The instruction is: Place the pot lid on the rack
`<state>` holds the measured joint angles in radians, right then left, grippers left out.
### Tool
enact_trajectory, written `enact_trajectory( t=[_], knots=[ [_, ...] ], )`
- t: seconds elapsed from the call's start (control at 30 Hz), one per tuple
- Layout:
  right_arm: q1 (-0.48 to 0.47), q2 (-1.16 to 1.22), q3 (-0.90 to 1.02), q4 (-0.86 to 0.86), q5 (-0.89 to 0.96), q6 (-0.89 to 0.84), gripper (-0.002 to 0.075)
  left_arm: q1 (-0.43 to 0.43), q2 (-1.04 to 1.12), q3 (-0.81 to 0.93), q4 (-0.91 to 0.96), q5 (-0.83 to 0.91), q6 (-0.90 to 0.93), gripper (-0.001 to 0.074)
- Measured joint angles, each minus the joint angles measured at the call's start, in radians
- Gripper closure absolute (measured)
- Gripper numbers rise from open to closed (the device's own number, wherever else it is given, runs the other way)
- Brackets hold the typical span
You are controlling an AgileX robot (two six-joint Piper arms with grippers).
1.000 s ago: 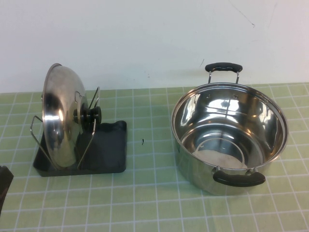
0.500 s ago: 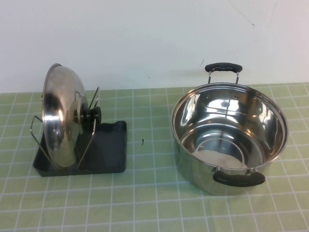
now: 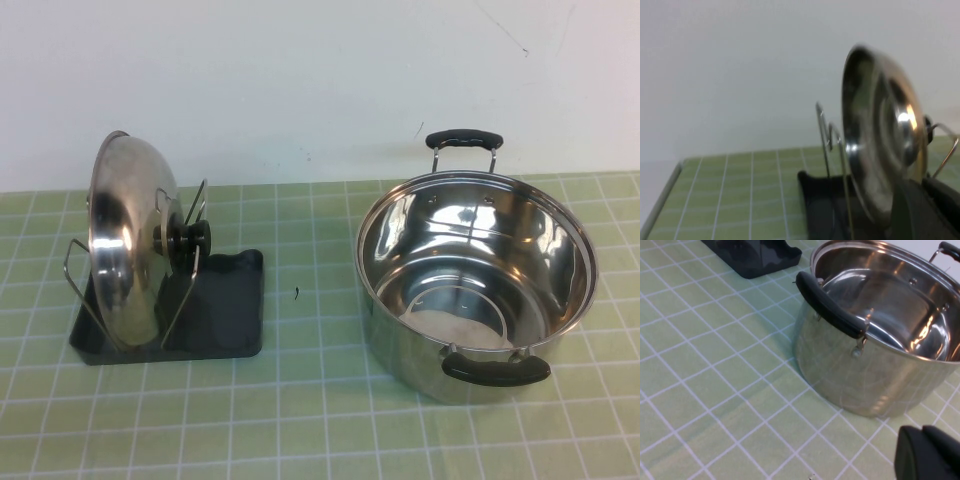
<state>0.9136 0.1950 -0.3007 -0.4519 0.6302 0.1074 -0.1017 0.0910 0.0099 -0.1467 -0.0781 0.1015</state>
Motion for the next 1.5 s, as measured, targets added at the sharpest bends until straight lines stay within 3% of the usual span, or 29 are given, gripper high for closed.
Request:
enact_trajectory(
  t=[0.17,0.4,1.5],
  knots=[
    [0.000,0.000,0.000,0.000,0.000,0.000,0.0727,0.059,-0.083,0.010,0.107,0.110,-0.139,0.0736],
    [0.000,0.000,0.002,0.000,0.000,0.000,0.0727,0.063,-0.101,0.010,0.116,0.374,-0.237,0.0736],
    [0.000,0.000,0.002,0.000,0.000,0.002,0.0727,0.063,-0.103,0.008,0.116,0.385,-0.212,0.0737]
  ],
)
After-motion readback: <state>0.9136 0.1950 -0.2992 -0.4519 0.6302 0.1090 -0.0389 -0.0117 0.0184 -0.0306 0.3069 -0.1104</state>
